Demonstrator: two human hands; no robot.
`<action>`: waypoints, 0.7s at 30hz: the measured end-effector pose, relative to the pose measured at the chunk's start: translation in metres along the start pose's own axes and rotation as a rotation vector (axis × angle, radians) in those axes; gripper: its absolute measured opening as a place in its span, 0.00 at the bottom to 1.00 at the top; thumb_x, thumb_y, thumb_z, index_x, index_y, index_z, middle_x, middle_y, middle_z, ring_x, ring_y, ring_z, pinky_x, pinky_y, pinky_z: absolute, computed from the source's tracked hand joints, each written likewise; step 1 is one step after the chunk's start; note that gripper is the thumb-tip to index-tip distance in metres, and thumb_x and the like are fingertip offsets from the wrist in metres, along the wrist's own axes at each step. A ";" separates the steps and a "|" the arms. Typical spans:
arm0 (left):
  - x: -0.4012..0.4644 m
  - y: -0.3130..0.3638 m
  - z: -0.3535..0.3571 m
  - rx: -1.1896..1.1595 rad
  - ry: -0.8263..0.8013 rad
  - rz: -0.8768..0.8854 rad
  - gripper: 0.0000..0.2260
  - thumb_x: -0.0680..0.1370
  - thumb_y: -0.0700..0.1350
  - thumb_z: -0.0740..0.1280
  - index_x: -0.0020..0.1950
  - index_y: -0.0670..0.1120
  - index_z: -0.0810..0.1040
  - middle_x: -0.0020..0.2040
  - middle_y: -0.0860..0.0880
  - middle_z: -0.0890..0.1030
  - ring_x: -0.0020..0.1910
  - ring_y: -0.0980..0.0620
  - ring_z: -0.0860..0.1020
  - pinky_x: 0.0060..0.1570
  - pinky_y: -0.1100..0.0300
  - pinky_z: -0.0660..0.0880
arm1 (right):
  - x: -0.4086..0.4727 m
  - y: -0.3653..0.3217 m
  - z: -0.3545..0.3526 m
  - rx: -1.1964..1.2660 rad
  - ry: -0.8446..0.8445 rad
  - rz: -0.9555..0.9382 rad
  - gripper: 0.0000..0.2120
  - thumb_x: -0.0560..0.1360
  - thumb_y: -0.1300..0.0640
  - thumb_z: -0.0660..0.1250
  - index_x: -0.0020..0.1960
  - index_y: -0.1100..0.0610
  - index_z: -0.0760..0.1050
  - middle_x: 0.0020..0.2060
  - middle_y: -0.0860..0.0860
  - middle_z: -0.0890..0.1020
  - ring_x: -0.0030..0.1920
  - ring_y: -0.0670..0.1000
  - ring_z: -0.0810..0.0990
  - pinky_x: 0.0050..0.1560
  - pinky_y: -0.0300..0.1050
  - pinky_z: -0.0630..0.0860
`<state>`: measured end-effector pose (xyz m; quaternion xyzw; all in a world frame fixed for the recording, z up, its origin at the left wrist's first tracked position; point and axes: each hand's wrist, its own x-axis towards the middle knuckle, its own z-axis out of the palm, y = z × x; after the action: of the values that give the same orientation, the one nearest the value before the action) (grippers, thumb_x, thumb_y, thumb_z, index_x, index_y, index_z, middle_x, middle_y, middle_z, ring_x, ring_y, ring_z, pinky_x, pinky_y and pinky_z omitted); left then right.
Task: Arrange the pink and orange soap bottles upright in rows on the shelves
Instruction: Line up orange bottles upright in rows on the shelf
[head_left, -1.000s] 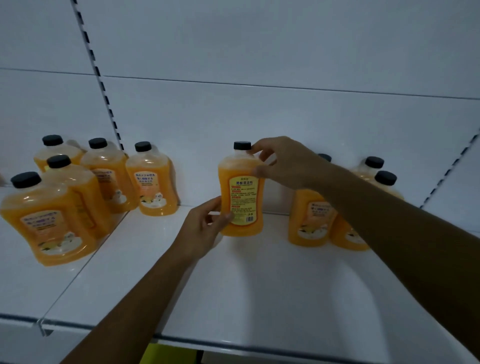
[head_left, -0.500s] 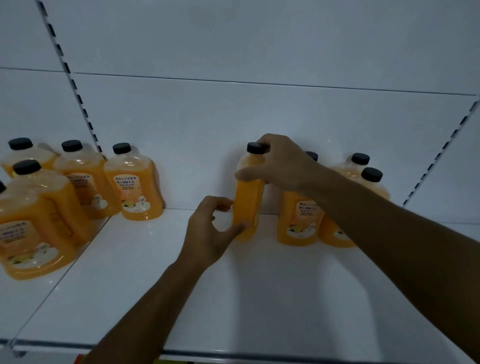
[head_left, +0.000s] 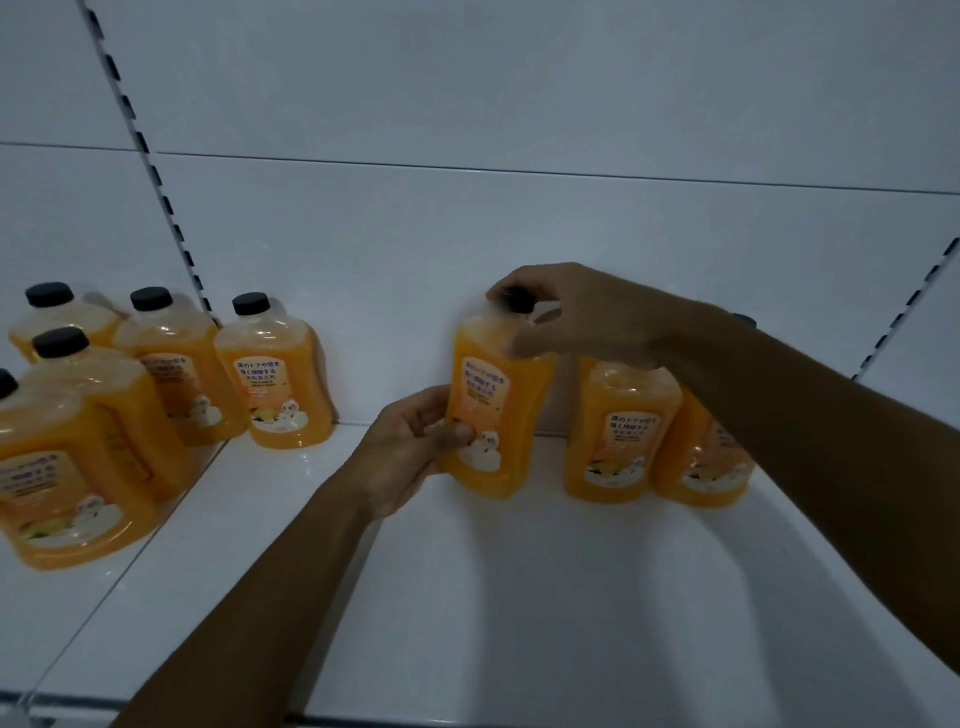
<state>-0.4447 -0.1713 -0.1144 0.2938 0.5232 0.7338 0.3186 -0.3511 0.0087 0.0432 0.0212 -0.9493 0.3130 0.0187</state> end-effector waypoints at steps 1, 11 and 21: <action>0.002 0.001 0.005 0.086 0.060 0.044 0.26 0.68 0.43 0.75 0.65 0.43 0.75 0.58 0.45 0.82 0.57 0.43 0.81 0.51 0.51 0.79 | 0.002 0.002 -0.001 -0.140 0.042 -0.003 0.27 0.73 0.54 0.72 0.70 0.53 0.68 0.64 0.49 0.74 0.56 0.46 0.74 0.45 0.33 0.71; 0.053 -0.040 0.020 0.715 0.404 0.246 0.22 0.68 0.46 0.78 0.60 0.47 0.77 0.56 0.51 0.81 0.53 0.54 0.79 0.53 0.58 0.78 | 0.008 0.026 0.011 -0.566 0.177 -0.017 0.26 0.73 0.58 0.72 0.69 0.54 0.69 0.61 0.54 0.74 0.60 0.54 0.75 0.58 0.48 0.75; 0.065 -0.050 0.029 0.744 0.407 0.174 0.22 0.69 0.47 0.77 0.61 0.46 0.76 0.56 0.50 0.80 0.52 0.54 0.79 0.48 0.66 0.75 | 0.015 0.032 0.021 -0.822 0.251 -0.030 0.25 0.75 0.60 0.69 0.70 0.53 0.65 0.62 0.54 0.69 0.54 0.53 0.75 0.46 0.44 0.74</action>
<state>-0.4550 -0.0914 -0.1475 0.2810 0.7774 0.5625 0.0182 -0.3686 0.0215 0.0084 -0.0126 -0.9850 -0.0914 0.1456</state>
